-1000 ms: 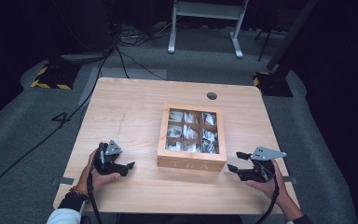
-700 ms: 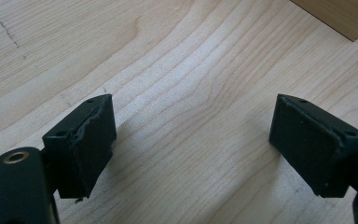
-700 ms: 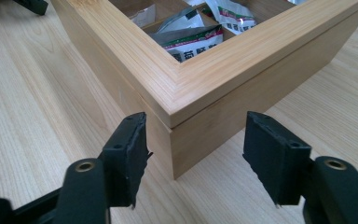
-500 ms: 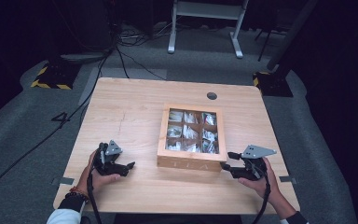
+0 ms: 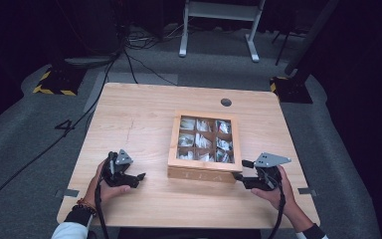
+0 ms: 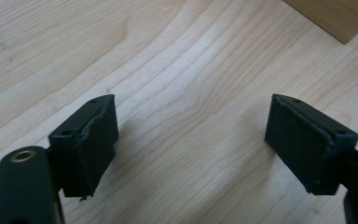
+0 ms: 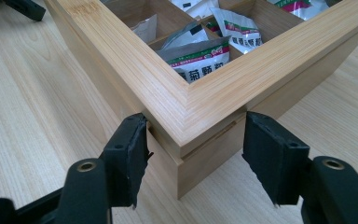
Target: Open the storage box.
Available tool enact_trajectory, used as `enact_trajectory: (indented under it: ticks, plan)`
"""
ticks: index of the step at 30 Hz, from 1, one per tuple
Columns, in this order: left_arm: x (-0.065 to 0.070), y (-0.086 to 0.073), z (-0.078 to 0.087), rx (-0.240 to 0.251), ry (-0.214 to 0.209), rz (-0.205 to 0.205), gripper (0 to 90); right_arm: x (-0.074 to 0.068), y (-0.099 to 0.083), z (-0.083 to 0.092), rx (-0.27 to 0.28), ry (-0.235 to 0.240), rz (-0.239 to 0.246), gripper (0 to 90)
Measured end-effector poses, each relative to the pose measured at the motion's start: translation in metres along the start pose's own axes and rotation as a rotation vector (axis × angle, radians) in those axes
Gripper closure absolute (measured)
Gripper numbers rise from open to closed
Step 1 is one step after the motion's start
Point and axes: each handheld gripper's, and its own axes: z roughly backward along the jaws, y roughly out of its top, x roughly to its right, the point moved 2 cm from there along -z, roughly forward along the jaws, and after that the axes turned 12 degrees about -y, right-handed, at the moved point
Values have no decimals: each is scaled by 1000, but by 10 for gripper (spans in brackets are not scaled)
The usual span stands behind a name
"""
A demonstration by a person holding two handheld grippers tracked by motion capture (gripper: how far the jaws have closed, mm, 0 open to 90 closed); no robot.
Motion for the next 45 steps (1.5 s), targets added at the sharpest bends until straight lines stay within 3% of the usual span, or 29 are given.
enact_trajectory:
  ticks: [5, 6, 10, 16, 23, 28, 39, 45]
  plan:
    - [7, 13, 7, 59, -13, -26, 194, 0, 2, 2, 12, -5, -8, 403]
    - [9, 17, 8, 63, 3, -51, 194, 0, 3, 2, 11, -6, -9, 398]
    - [23, 33, 11, 98, -6, -111, 198, -1, 4, 2, 7, -13, -7, 388]
    - [46, 58, 6, 96, 15, -211, 206, 0, 8, 5, 22, -15, -21, 381]
    - [59, 79, 4, 144, 3, -257, 219, 1, 14, 9, 41, -22, -42, 370]
    - [64, 85, -1, 134, -1, -284, 223, 2, 17, 11, 49, -24, -49, 362]
    - [69, 99, -4, 186, 62, -322, 274, 4, 22, 13, 67, -23, -65, 354]
    - [71, 105, -4, 207, 75, -351, 282, 6, 25, 16, 84, -24, -73, 353]
